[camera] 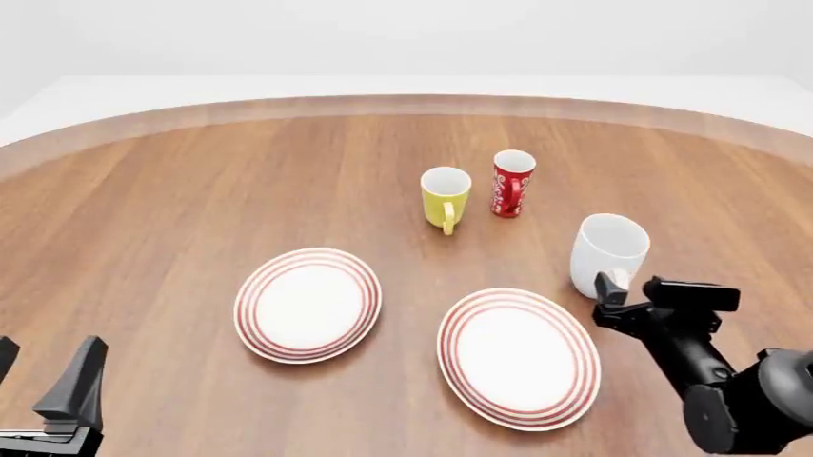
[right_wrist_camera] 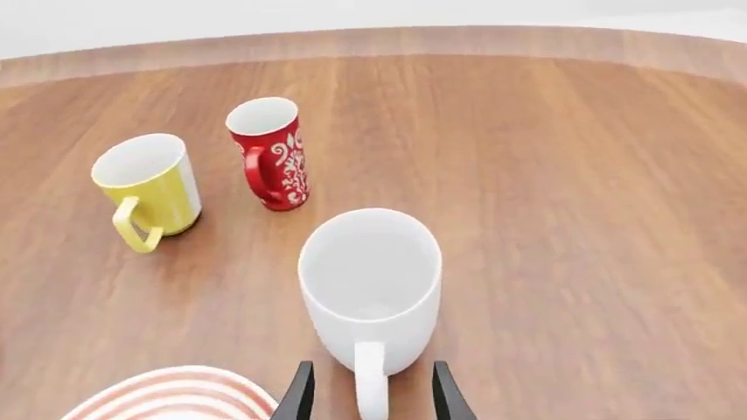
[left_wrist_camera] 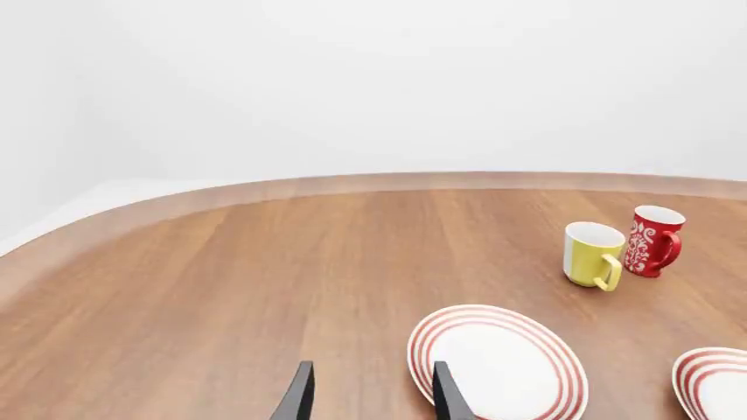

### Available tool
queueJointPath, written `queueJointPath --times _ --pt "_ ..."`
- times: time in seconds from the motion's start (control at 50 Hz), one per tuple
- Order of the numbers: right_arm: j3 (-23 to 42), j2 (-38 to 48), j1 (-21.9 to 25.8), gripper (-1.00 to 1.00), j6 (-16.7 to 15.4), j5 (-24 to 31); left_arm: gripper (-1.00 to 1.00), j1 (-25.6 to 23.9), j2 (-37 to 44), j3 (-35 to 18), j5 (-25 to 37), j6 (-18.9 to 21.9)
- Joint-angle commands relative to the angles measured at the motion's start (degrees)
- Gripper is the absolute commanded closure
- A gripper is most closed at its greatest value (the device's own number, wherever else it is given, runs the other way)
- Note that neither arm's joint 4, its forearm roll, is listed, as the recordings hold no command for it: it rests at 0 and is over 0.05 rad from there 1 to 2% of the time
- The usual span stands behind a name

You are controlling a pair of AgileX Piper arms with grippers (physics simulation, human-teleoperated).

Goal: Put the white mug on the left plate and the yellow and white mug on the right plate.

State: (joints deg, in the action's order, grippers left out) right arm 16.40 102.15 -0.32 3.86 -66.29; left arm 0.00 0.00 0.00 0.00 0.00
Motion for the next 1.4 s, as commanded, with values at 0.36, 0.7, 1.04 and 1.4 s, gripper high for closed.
queueJointPath --times 0.36,0.7,1.04,1.4 --pt "3.2 6.9 0.1 -1.00 0.9 -0.5 -1.00 0.0 0.0 0.0 0.0 0.0" --pt "4.3 9.7 0.7 -1.00 -0.3 -0.4 -1.00 0.0 0.0 0.0 0.0 0.0" --pt "3.9 9.1 0.0 1.00 -2.4 -0.4 -1.00 0.0 0.0 0.0 0.0 0.0" --pt "2.0 1.5 0.1 1.00 -3.4 3.1 -1.00 0.0 0.0 0.0 0.0 0.0"
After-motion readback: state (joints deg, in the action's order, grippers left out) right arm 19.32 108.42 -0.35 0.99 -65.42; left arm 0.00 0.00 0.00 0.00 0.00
